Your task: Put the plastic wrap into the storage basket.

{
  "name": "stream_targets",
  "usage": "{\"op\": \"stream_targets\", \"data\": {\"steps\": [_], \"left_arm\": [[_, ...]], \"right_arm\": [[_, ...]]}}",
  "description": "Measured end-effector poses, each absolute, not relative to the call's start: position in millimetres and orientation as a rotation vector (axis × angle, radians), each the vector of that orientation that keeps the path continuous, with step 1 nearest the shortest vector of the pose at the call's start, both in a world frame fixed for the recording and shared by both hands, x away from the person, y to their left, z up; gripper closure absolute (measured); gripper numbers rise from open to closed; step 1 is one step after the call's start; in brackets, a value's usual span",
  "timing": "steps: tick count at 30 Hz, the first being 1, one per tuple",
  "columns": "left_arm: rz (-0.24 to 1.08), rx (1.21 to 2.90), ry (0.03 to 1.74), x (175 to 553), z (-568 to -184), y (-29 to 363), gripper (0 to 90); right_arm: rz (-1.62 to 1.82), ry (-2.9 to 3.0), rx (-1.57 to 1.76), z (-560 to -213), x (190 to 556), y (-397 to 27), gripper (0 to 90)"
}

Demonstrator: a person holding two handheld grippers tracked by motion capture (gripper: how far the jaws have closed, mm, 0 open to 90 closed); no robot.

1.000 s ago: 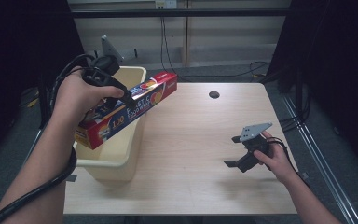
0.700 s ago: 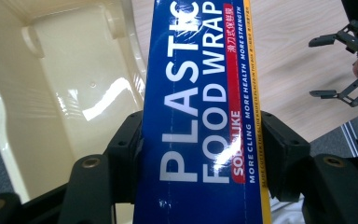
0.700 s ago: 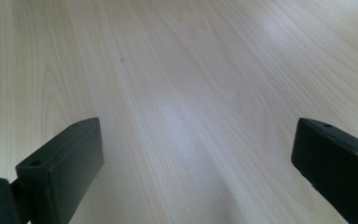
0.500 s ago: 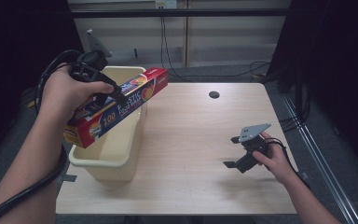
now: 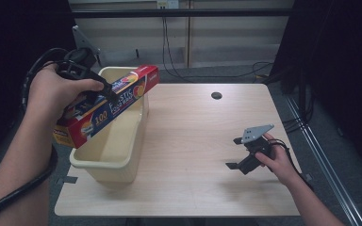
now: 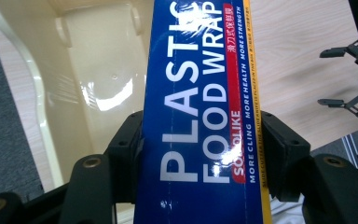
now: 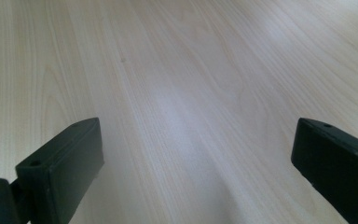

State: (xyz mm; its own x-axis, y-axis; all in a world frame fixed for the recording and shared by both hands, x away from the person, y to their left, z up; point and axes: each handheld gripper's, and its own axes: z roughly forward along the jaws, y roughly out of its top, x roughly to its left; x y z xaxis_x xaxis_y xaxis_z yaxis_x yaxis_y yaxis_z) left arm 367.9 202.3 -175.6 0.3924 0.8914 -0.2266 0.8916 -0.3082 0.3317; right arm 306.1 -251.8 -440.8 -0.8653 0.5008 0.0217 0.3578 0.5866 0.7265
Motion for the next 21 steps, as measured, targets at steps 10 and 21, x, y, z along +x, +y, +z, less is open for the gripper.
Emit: {"op": "stream_targets", "data": {"steps": [10,21], "left_arm": [[0.032,2.203,1.599,368.1,-173.5,217.6,41.2],[0.063,2.166,1.741,367.5,-187.8,231.7,41.2]], "right_arm": [[1.135,2.633,0.712,-440.5,306.2,-251.3,2.0],[1.131,2.629,0.711,-440.0,305.9,-251.7,2.0]]}}
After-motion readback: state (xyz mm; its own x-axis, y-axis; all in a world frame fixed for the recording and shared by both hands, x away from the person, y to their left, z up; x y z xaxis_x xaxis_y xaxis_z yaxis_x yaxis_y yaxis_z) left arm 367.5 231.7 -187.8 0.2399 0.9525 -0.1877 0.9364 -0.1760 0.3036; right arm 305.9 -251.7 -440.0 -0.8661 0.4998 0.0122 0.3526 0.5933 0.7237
